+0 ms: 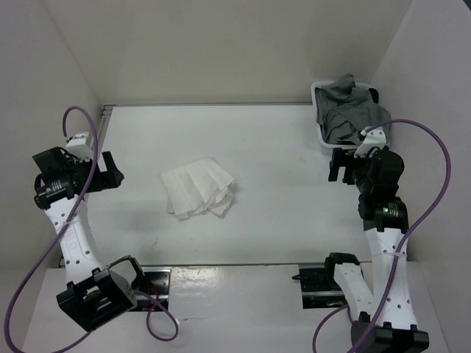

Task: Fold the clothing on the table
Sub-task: Fold the skirt

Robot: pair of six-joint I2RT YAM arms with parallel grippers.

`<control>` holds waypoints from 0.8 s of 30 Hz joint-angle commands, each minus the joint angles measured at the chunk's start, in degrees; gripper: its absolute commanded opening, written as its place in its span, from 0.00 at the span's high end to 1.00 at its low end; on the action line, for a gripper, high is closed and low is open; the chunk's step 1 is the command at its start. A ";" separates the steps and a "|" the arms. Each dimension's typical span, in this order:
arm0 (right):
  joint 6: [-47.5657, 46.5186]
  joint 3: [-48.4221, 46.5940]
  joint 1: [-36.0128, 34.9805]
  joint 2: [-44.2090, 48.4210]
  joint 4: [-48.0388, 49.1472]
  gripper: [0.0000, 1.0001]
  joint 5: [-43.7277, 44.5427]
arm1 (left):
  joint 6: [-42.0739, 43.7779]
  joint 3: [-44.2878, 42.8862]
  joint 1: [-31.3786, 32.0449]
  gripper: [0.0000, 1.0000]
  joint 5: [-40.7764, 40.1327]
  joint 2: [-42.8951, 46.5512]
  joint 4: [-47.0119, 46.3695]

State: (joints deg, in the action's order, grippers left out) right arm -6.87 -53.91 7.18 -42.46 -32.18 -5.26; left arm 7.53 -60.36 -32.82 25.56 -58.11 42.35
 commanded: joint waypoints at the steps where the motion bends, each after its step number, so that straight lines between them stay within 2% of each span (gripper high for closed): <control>1: 0.28 0.29 0.29 0.71 2.74 0.02 0.60 | 0.91 -0.99 -0.32 0.01 1.86 0.45 -0.42; 24: 0.28 0.30 0.29 0.71 3.27 0.02 0.60 | 1.96 -0.99 -0.32 0.01 4.06 -0.08 0.10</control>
State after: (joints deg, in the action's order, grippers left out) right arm -6.87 -53.87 7.18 -42.44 -32.14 -5.13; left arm 7.94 -60.36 -32.82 27.49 -58.11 42.44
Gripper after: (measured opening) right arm 0.980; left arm 0.992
